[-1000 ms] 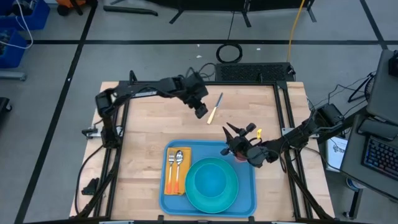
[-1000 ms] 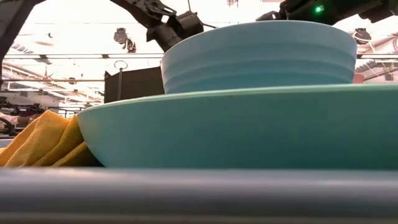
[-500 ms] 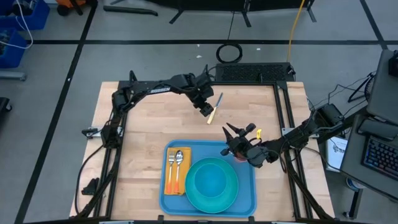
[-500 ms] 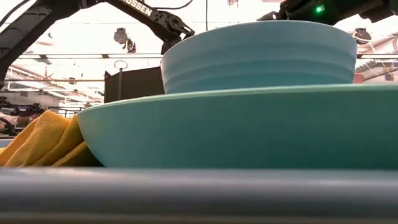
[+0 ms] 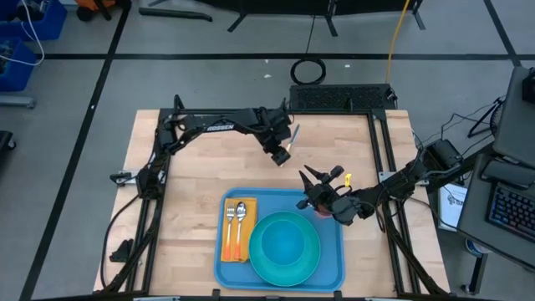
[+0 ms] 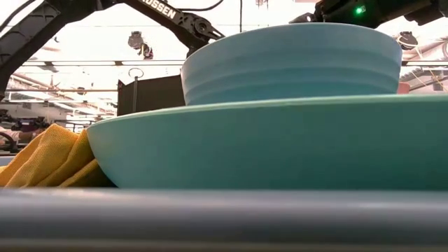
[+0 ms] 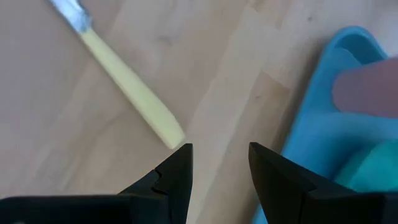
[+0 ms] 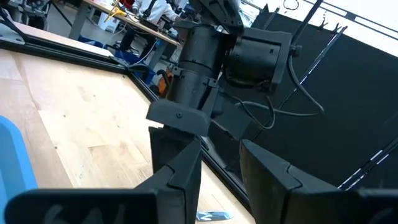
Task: Set up tray
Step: Put the yellow knife to the right of the orange spoon on the orange napkin on the blue serving tray
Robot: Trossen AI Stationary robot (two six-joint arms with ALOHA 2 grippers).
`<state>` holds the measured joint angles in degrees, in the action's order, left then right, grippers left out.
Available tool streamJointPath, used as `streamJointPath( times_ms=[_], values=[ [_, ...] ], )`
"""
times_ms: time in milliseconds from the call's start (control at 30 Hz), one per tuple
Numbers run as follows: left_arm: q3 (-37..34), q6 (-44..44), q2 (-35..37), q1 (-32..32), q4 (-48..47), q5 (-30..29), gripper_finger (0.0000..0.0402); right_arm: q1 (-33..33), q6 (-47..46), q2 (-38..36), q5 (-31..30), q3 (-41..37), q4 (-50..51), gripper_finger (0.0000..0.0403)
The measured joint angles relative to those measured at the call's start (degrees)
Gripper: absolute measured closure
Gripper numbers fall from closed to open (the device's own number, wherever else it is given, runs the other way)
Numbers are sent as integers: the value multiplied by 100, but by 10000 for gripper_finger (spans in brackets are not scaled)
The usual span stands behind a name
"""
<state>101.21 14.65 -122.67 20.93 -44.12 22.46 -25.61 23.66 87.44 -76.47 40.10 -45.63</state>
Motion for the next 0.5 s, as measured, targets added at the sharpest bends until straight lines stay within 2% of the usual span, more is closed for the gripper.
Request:
streamJointPath(
  times_ms=[233, 500],
  values=[
    [-5, 209, -142, -51, 123, -373, 243, 2, 93, 0, 1, 0, -4, 300],
    [-9, 305, -293, -166, 226, -439, 243, 2, 107, 0, 4, 0, -9, 300]
  ],
)
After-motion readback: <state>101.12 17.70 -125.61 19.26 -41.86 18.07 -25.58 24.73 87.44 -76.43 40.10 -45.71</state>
